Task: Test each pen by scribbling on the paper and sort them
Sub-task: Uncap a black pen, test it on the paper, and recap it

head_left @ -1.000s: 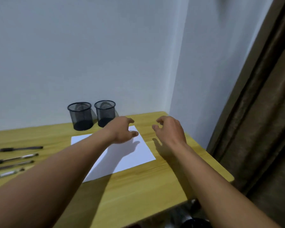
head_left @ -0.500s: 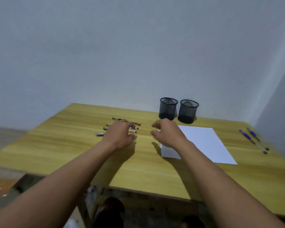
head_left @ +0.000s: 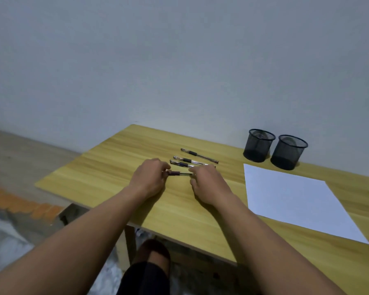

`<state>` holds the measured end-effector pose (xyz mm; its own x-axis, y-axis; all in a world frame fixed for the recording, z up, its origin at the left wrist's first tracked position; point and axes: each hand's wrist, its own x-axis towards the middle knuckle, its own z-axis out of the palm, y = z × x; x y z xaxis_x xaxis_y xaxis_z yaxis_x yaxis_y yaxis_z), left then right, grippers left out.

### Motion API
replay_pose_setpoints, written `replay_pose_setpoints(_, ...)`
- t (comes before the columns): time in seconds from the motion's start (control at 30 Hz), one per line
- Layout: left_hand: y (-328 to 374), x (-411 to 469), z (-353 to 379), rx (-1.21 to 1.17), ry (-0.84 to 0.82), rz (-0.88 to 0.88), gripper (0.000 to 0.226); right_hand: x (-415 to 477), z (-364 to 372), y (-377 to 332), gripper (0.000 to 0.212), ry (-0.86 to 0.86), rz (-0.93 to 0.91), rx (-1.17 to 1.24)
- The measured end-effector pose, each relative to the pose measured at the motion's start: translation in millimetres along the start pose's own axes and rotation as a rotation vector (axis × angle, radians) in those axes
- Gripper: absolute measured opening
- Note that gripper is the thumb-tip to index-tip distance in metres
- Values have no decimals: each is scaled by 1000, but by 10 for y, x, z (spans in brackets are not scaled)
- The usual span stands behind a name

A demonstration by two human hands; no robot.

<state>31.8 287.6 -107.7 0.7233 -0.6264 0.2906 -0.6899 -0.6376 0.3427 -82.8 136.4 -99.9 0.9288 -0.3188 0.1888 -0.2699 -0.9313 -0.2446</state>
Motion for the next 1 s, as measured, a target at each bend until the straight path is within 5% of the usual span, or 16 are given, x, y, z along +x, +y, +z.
replay_pose_setpoints(0.23, 170, 91, -114, -181, 103, 165, 18, -12, -125, 7, 26, 135, -46, -26)
replay_pose_setpoints(0.43, 723, 206, -370, -412, 237, 190, 11, -148, -418, 147, 18, 227, 81, 284)
replay_pose_setpoints(0.67, 1077, 274, -438, -523, 176, 167, 14, -362, -755, 437, 10, 325, 213, 583)
replay_pose_setpoints(1.0, 1359, 268, -490, -632, 147, 168, 21, -569, -1072, 640, 14, 337, 426, 1767)
